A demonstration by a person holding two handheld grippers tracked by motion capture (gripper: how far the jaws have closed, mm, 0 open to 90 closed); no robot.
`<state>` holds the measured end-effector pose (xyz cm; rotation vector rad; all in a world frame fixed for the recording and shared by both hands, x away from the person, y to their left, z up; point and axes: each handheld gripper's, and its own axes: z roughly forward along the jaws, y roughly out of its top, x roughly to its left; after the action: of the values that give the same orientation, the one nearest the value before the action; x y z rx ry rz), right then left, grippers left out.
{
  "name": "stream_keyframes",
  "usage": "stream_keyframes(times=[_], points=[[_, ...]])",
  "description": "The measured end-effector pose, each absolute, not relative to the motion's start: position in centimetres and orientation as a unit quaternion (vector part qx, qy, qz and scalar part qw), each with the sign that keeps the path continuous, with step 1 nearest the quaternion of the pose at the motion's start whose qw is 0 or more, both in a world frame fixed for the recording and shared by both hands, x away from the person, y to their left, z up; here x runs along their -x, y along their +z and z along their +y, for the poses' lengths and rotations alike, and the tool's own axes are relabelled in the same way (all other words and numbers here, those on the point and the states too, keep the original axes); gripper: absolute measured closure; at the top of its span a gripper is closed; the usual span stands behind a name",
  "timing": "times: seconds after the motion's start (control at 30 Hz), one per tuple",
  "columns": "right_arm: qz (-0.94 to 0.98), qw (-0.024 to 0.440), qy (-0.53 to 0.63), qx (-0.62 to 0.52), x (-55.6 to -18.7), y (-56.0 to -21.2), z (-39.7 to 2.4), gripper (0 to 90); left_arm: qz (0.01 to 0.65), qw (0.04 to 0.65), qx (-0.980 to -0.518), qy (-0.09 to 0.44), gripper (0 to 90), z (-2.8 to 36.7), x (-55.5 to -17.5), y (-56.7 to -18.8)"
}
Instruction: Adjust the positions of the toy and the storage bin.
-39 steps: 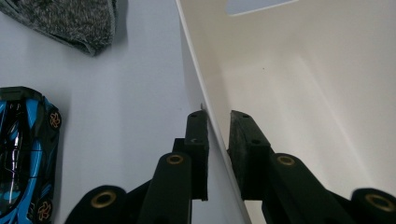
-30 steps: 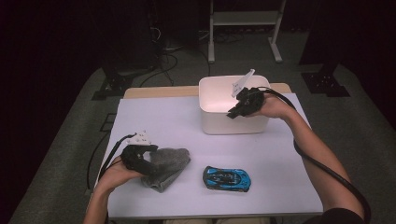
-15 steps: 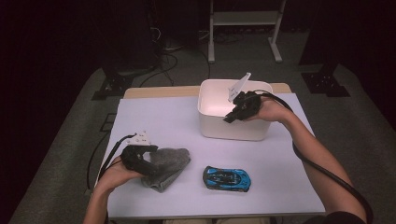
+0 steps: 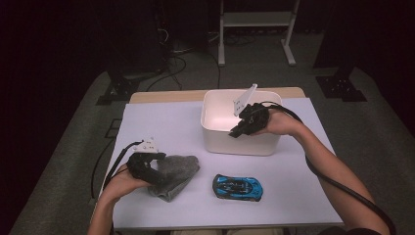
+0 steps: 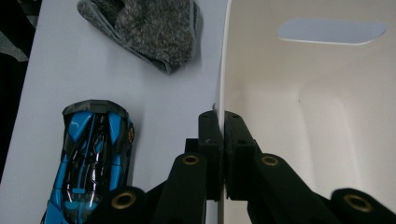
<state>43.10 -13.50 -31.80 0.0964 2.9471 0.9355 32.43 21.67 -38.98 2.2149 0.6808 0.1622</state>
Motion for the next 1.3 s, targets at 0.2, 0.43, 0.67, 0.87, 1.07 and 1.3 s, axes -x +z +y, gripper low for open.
stream_keyframes(times=[0.2,0.43,0.67,0.87,1.07,1.3], points=[[0.952,0.022,0.305,-0.021,-42.3,-31.8,-12.7,86.1,0.267,0.397,-0.876,0.064,9.0,21.6,-32.4,-39.0],[0.954,0.020,0.299,-0.014,-41.6,-31.6,-12.0,85.9,0.268,0.397,-0.876,0.063,9.0,21.6,-32.4,-39.1],[0.953,0.014,0.301,-0.006,-40.7,-31.6,-11.9,86.2,0.267,0.391,-0.879,0.062,9.0,21.4,-32.4,-39.2],[0.954,0.007,0.301,0.004,-39.7,-31.5,-11.6,86.1,0.265,0.387,-0.881,0.059,9.0,21.3,-32.4,-39.3],[0.954,0.004,0.299,0.011,-39.2,-31.5,-11.4,86.0,0.263,0.384,-0.883,0.056,9.0,21.2,-32.4,-39.5],[0.946,-0.007,0.323,-0.009,-39.1,-31.3,-12.0,73.2,0.260,0.383,-0.885,0.056,9.0,21.2,-32.3,-39.5]])
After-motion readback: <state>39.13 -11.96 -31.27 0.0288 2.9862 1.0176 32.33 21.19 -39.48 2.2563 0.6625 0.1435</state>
